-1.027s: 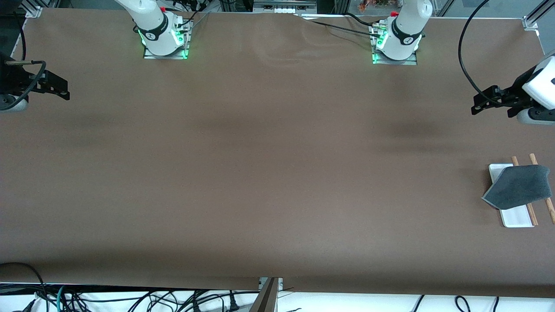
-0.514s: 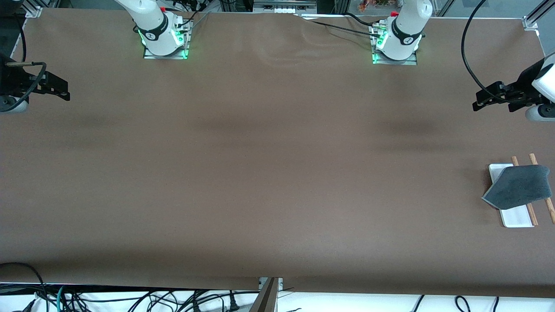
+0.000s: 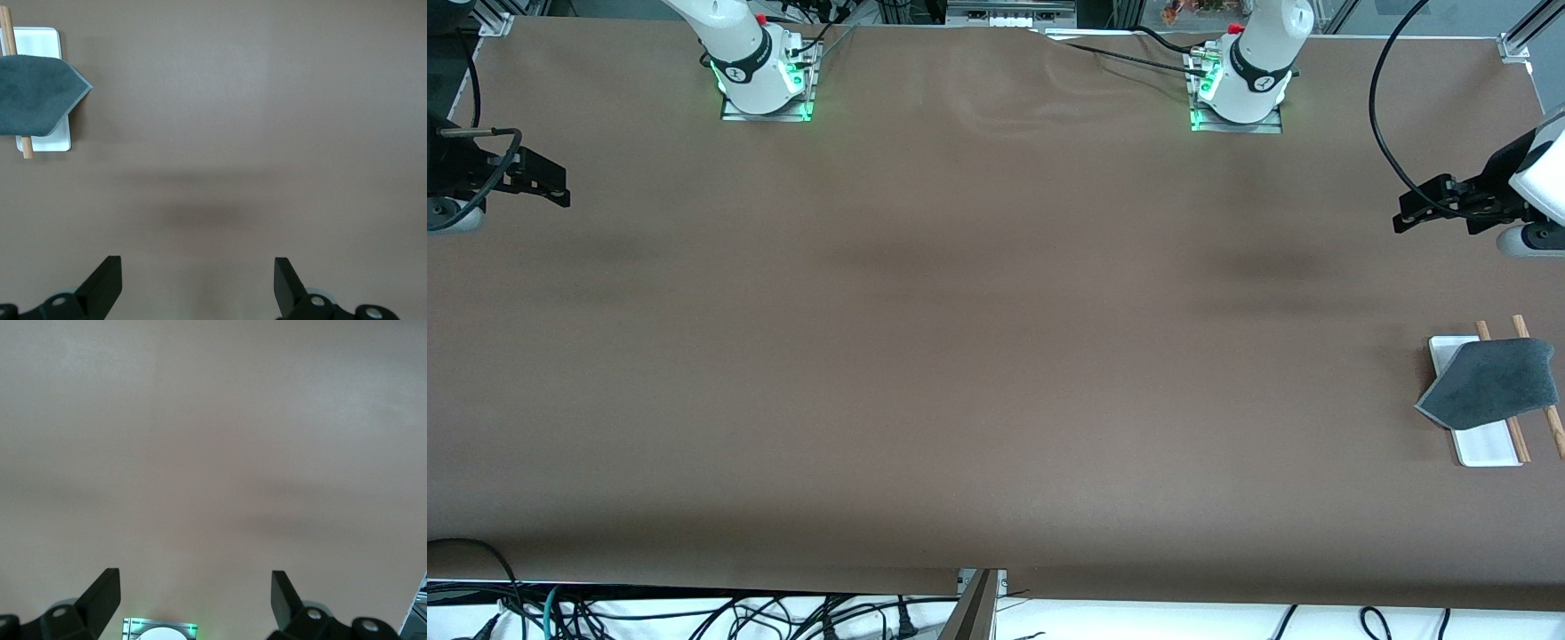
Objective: Pass towel and hang on rack
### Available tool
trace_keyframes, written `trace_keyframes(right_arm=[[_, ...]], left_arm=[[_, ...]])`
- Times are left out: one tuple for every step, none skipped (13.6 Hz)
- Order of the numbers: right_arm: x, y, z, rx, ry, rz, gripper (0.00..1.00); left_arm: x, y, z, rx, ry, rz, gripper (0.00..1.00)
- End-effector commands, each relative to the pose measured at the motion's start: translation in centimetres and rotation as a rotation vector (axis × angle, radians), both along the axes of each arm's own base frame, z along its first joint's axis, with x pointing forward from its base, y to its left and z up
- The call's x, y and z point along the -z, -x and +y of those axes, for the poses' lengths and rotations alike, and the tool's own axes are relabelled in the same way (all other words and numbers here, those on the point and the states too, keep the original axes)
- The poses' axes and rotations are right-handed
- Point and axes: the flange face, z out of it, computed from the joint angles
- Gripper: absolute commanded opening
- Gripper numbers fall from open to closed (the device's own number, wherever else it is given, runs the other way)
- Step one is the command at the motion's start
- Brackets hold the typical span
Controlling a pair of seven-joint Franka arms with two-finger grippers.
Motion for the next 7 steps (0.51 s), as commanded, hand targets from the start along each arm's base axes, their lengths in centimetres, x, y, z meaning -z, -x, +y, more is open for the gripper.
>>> trace_keyframes(right_arm=[[-0.53, -0.14, -0.31, 0.005, -0.015, -0.005, 1.0], [-0.53, -0.14, -0.31, 0.005, -0.015, -0.005, 1.0], [-0.53, -0.14, -0.31, 0.005, -0.015, -0.005, 1.0], [-0.53, -0.14, -0.31, 0.005, -0.015, -0.005, 1.0], [-0.53, -0.14, -0.31, 0.005, -0.015, -0.005, 1.0], [-0.53, -0.14, -0.3, 0.007, -0.017, -0.005, 1.0], [-0.53, -0.14, -0.3, 0.007, -0.017, -0.005, 1.0]], left_arm=[[-0.7, -1.57, 0.64, -0.018, -0.01, -0.008, 1.0], [-0.99, -1.67, 0.65, -0.015, -0.011, -0.016, 1.0], [-1.23, -1.63, 0.73, -0.018, -0.011, -0.016, 1.0], [-1.2, -1.58, 0.91, -0.021, -0.012, -0.013, 1.0], [-1.25, -1.48, 1.01, -0.022, -0.014, -0.01, 1.0], [-1.27, -1.23, 1.16, -0.023, -0.013, 0.005, 1.0], [-1.24, -1.18, 1.32, -0.023, -0.011, 0.008, 1.0]])
